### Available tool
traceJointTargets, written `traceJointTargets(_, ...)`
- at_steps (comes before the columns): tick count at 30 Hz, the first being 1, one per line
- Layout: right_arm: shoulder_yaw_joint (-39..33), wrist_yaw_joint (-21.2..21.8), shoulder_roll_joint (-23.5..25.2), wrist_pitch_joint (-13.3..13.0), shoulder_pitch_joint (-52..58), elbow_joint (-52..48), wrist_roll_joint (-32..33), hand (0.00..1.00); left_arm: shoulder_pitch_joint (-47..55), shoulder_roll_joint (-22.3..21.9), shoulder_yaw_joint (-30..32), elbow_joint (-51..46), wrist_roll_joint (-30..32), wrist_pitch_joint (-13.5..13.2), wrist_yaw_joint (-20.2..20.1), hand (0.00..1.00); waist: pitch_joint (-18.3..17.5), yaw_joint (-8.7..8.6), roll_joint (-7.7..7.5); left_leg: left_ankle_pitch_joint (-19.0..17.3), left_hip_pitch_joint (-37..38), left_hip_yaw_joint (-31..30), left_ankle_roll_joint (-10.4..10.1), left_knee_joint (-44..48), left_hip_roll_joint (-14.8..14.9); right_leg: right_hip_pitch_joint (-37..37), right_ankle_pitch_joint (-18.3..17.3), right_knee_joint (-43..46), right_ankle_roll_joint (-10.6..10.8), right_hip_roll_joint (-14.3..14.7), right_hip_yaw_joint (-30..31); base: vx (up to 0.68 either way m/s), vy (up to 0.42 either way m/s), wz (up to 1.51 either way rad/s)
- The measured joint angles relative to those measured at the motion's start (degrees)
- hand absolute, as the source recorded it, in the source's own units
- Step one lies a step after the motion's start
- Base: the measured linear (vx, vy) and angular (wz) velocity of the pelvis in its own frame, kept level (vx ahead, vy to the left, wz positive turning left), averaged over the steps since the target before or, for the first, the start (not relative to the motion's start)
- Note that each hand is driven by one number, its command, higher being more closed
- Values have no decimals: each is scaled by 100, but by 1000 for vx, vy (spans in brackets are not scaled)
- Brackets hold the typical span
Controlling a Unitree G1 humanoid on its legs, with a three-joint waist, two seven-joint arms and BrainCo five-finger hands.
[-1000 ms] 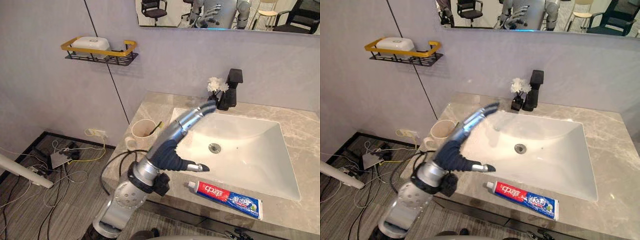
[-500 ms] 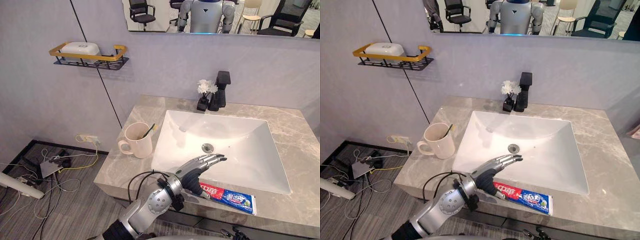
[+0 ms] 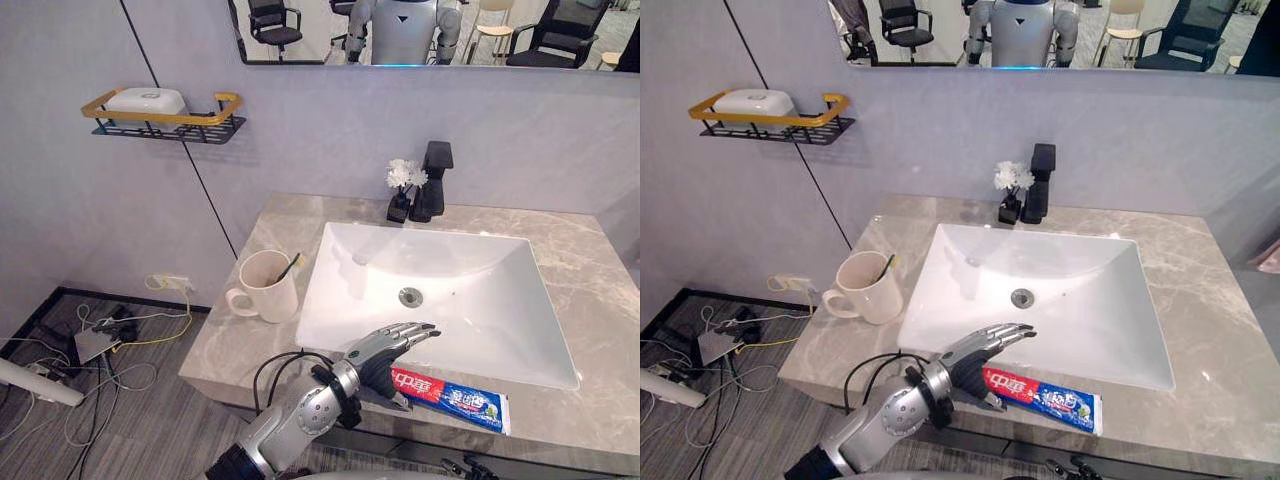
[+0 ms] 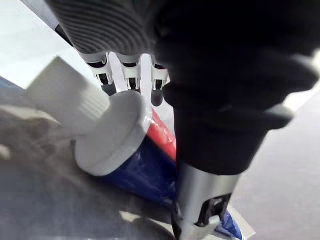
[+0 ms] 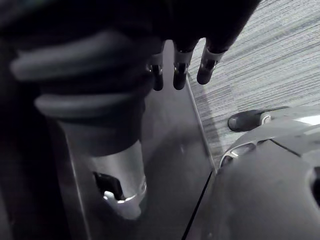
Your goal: Organize washtable
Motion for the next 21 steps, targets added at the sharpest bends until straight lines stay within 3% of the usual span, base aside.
traceJointTargets(1,4,1,0,0,-2,0,2,0,12,-1,1,0,18,-1,25,0,0,-1,0,0,5,7,0,-5,1,0,0,1,0,-1,5,0,0,0)
traceJointTargets(2,6,2,0,0,-2,0,2,0,17,-2,0,0,33,-1,50,100,0,-1,1,0,7,8,0,-8,1,0,-1,1,0,-1,5,-32,5,-2)
traceJointTargets(21,1,31,-1,0,4,-47,21,0,159,-123,367,36,96,-127,96,100,35,-25,76,-9,216,293,-7,-163,38,0,-1,-18,0,15,284,-6,2,-7)
